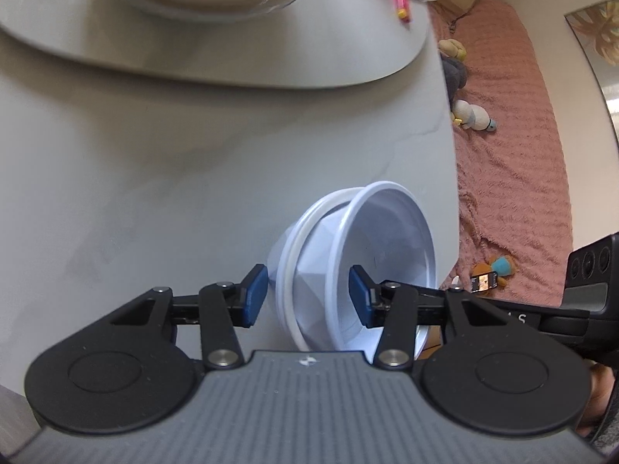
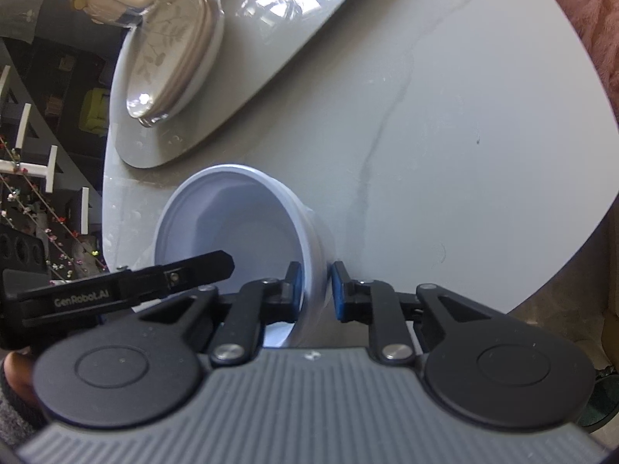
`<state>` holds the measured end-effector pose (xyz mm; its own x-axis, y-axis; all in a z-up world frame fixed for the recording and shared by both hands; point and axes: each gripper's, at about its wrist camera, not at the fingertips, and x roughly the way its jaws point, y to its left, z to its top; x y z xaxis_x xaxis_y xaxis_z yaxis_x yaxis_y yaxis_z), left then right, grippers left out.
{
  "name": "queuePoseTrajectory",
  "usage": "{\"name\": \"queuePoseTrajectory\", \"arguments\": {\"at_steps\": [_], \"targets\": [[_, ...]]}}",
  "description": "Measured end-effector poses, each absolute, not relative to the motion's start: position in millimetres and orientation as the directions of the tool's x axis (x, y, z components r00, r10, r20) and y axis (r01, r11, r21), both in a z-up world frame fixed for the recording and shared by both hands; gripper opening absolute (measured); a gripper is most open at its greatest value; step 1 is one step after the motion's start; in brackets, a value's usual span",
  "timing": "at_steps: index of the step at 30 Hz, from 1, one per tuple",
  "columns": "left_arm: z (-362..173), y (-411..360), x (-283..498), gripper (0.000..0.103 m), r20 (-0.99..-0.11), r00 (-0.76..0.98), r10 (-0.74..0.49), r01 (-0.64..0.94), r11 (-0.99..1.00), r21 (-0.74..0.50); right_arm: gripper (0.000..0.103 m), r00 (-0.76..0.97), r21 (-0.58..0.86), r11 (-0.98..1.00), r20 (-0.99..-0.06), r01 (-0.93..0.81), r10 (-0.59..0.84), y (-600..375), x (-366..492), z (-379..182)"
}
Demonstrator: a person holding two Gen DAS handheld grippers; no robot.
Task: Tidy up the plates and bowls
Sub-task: 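Close both tools on the rim of the nested bowls and lift them, then carry the nested bowls with both tools over the plate stack and lower them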
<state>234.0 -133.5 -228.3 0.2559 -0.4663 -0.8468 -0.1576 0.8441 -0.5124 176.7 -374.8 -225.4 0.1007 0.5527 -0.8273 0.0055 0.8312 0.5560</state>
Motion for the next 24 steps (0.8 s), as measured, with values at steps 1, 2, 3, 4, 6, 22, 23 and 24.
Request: {"name": "queuePoseTrajectory", "arguments": {"at_steps": [1, 2, 3, 4, 6, 22, 23, 24], "targets": [[-221.2, -136.3, 233.6, 0.052, -0.849, 0.264, -0.458, -0.144, 0.851, -0.504, 0.019, 0.108, 0.556, 0.831, -0.827, 0.006, 0.552, -375.7, 175.8, -220.2], [-214.3, -138.6, 231.9, 0.052, -0.85, 0.272, -0.45, -0.136, 0.857, -0.497, 0.019, 0.12, 0.555, 0.832, -0.826, 0.003, 0.55, -376.1, 174.8, -214.9], [-207.2, -140.5, 231.2, 0.052, -0.85, 0.282, -0.444, -0.13, 0.86, -0.493, 0.019, 0.129, 0.553, 0.833, -0.826, -0.002, 0.548, -376.3, 174.4, -209.9], [-201.2, -141.3, 231.2, 0.052, -0.849, 0.292, -0.441, -0.124, 0.863, -0.49, 0.019, 0.136, 0.55, 0.835, -0.827, -0.008, 0.546, -376.5, 174.3, -205.0], [-189.4, -141.8, 229.2, 0.052, -0.843, 0.312, -0.437, -0.117, 0.863, -0.491, 0.02, 0.155, 0.549, 0.836, -0.824, -0.026, 0.545, -377.5, 174.4, -195.3], [-149.7, -121.2, 229.1, 0.052, -0.824, 0.365, -0.433, -0.148, 0.847, -0.511, 0.02, 0.205, 0.542, 0.831, -0.806, -0.122, 0.556, -366.7, 180.3, -154.8], [-149.3, -119.1, 229.7, 0.052, -0.822, 0.366, -0.435, -0.142, 0.847, -0.512, 0.02, 0.203, 0.548, 0.828, -0.803, -0.118, 0.56, -365.9, 181.5, -154.9], [-149.0, -116.8, 231.4, 0.052, -0.82, 0.366, -0.44, -0.138, 0.845, -0.516, 0.02, 0.201, 0.544, 0.831, -0.806, -0.12, 0.557, -362.2, 183.0, -154.4]]}}
